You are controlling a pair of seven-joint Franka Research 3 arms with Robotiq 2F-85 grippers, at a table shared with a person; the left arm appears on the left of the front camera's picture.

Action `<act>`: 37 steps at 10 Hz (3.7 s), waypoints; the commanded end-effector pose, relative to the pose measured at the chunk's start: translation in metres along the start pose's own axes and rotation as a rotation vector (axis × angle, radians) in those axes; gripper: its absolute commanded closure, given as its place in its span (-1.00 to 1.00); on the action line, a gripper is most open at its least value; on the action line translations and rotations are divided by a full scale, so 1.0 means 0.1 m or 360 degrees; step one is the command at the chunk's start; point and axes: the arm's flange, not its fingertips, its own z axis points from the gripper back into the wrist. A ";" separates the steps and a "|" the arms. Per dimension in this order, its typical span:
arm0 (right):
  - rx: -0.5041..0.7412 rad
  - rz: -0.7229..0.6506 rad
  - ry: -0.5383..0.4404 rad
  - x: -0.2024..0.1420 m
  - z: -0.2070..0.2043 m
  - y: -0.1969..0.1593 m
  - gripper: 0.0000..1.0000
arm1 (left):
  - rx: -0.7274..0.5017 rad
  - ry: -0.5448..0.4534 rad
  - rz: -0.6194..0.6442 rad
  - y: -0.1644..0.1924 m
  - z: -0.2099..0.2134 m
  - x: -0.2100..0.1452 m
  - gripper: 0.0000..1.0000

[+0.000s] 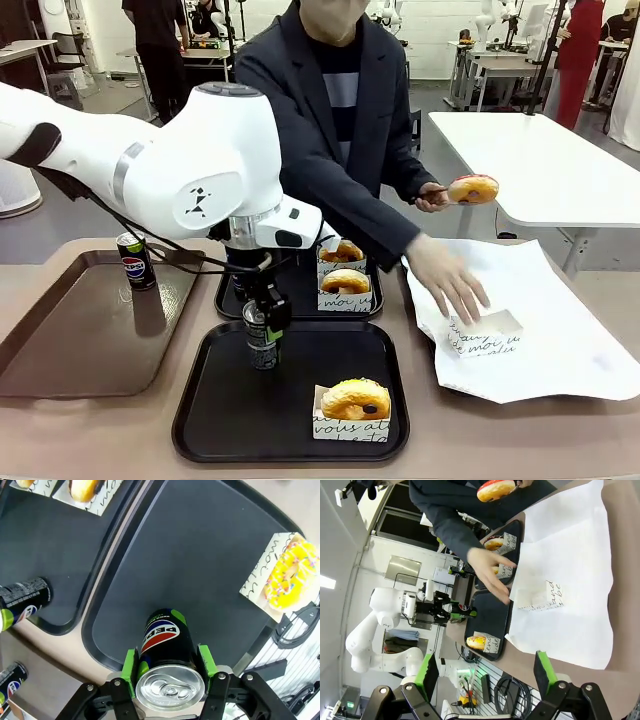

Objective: Set up donuts and drinks on trays.
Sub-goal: Pick up one Pepsi coke from the Handle tray and place it on the Flat Tray without a Pepsi coke.

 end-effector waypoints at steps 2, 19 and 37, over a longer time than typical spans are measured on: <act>0.0038 0.0029 -0.0030 0.03 0.00 0.00 -1.00 | 0.0061 -0.0032 0.0054 0.03 -0.07 -0.05 -0.17; 0.0038 0.0029 -0.0030 0.03 0.00 0.00 -1.00 | 0.0048 -0.0035 0.0116 0.07 -0.12 -0.21 -1.00; 0.0038 0.0029 -0.0030 0.03 0.00 0.00 -1.00 | -0.0019 -0.0270 0.0918 1.13 0.67 -1.98 -1.00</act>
